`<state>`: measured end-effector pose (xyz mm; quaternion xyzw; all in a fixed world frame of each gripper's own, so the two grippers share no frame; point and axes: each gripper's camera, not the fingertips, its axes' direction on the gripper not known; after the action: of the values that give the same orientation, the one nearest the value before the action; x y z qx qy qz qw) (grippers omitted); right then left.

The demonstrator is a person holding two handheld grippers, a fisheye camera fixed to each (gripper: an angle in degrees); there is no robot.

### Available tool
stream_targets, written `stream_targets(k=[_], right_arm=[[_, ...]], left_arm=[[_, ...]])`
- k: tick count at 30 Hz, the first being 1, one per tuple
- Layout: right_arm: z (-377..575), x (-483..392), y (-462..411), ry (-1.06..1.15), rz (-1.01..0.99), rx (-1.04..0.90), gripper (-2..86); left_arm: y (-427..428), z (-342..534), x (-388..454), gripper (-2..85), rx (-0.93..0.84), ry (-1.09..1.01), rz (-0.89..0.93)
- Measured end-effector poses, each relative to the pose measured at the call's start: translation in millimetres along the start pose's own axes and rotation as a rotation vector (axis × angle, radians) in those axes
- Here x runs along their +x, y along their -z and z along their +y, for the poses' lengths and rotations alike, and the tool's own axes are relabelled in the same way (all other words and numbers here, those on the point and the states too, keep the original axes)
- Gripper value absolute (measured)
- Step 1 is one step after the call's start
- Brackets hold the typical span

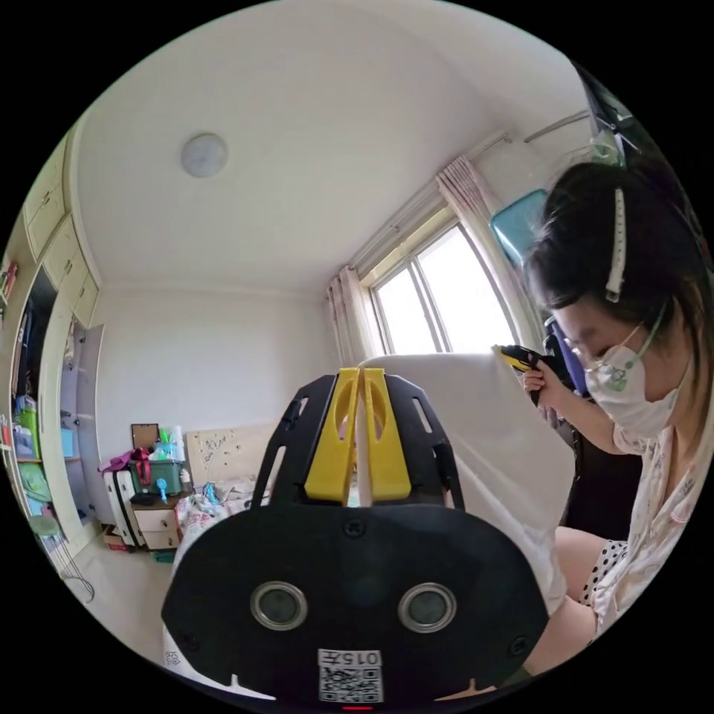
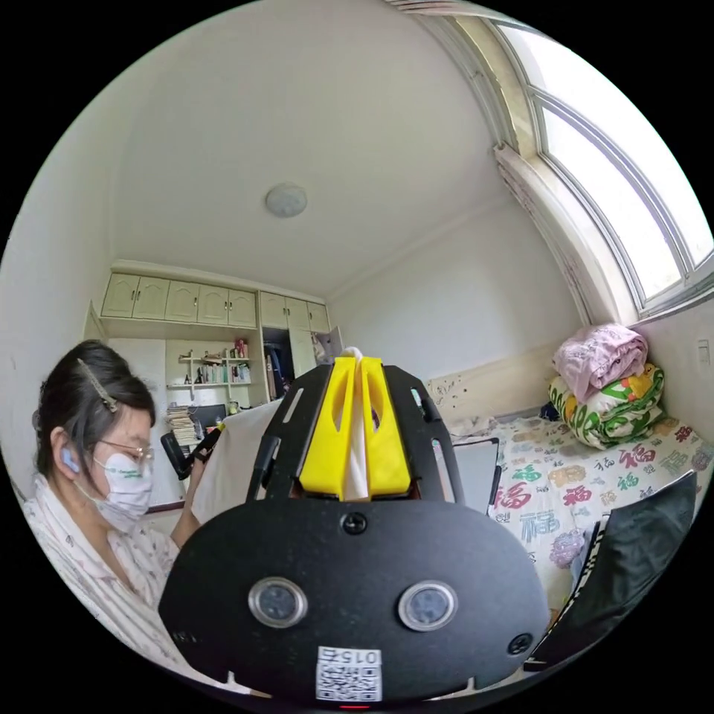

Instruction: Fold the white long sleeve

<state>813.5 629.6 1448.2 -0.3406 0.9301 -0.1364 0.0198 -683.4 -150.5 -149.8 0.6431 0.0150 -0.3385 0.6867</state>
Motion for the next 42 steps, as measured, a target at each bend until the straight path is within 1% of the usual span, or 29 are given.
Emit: stream_targets(k=[1, 2, 3, 4, 5, 6, 7, 8, 9, 10, 11, 12, 13, 14, 15, 17, 19, 21, 23, 24, 26, 27, 28, 29, 32, 33, 36, 42], right_arm=[[-2, 34, -28, -0.012, 0.03, -0.016, 0.4], [0, 71, -61, -0.025, 0.083, -0.043, 0.5], [2, 91, -80, -0.027, 0.117, -0.061, 0.6], [10, 134, -123, -0.025, 0.201, -0.112, 0.8], [23, 184, -173, -0.031, 0.288, -0.183, 1.3], [31, 211, -198, -0.044, 0.319, -0.223, 1.5], [50, 270, -242, -0.113, 0.376, -0.297, 2.2], [72, 326, -275, -0.212, 0.408, -0.355, 2.8], [82, 350, -287, -0.26, 0.41, -0.38, 3.0], [102, 386, -301, -0.34, 0.393, -0.415, 3.4], [120, 407, -311, -0.361, 0.364, -0.456, 4.0], [130, 412, -316, -0.342, 0.345, -0.486, 4.2], [152, 419, -325, -0.271, 0.313, -0.574, 5.2], [175, 423, -331, -0.189, 0.274, -0.654, 6.1], [185, 425, -330, -0.154, 0.254, -0.683, 6.5], [215, 442, -322, -0.062, 0.243, -0.773, 7.0], [225, 466, -312, -0.036, 0.275, -0.803, 6.8], [229, 490, -307, -0.025, 0.25, -0.841, 6.8], [233, 491, -312, 0.057, 0.131, -0.899, 7.4], [237, 487, -316, 0.087, 0.105, -0.915, 7.8], [263, 465, -337, 0.211, 0.024, -1.008, 9.4], [272, 460, -343, 0.239, -0.002, -1.036, 9.5], [291, 451, -356, 0.287, -0.076, -1.106, 9.6], [309, 444, -367, 0.33, -0.176, -1.18, 9.7], [340, 444, -381, 0.388, -0.281, -1.243, 10.0], [346, 446, -383, 0.393, -0.291, -1.256, 10.2], [366, 466, -396, 0.404, -0.307, -1.33, 10.5], [388, 493, -396, 0.501, -0.228, -1.421, 9.6]], left_arm=[[-13, 9, -5, 0.1, -0.013, 0.013, -0.006], [-42, 33, -17, 0.1, -0.044, 0.051, -0.013], [-76, 61, -32, 0.3, -0.086, 0.11, -0.011], [-114, 95, -49, 0.5, -0.138, 0.181, -0.008], [-134, 113, -56, 0.6, -0.169, 0.206, -0.013], [-178, 152, -67, 1.0, -0.244, 0.229, -0.048], [-200, 174, -72, 1.2, -0.286, 0.244, -0.071], [-243, 220, -81, 1.9, -0.363, 0.274, -0.112], [-280, 269, -89, 2.7, -0.442, 0.321, -0.151], [-303, 314, -94, 4.7, -0.512, 0.372, -0.189], [-310, 333, -93, 5.7, -0.533, 0.385, -0.202], [-313, 364, -88, 6.8, -0.548, 0.399, -0.211], [-311, 378, -83, 7.4, -0.545, 0.4, -0.208], [-304, 403, -71, 7.3, -0.54, 0.382, -0.195], [-298, 427, -56, 7.3, -0.561, 0.342, -0.17], [-296, 466, -36, 7.5, -0.64, 0.291, -0.116], [-299, 523, -17, 8.1, -0.761, 0.3, -0.061], [-308, 564, -6, 8.5, -0.837, 0.323, -0.04], [-323, 601, 4, 8.7, -0.884, 0.351, -0.024], [-337, 626, 11, 8.8, -0.913, 0.365, -0.008], [-361, 663, 26, 9.5, -0.967, 0.356, 0.015], [-378, 687, 37, 10.3, -1.011, 0.34, 0.022], [-394, 708, 46, 10.9, -1.049, 0.333, 0.027], [-401, 716, 50, 11.2, -1.058, 0.338, 0.028], [-427, 730, 74, 11.6, -0.997, 0.328, 0.081], [-438, 731, 88, 11.8, -0.982, 0.285, 0.103], [-471, 741, 120, 12.5, -1.031, 0.171, 0.155], [-516, 777, 165, 11.8, -1.088, 0.074, 0.24]])
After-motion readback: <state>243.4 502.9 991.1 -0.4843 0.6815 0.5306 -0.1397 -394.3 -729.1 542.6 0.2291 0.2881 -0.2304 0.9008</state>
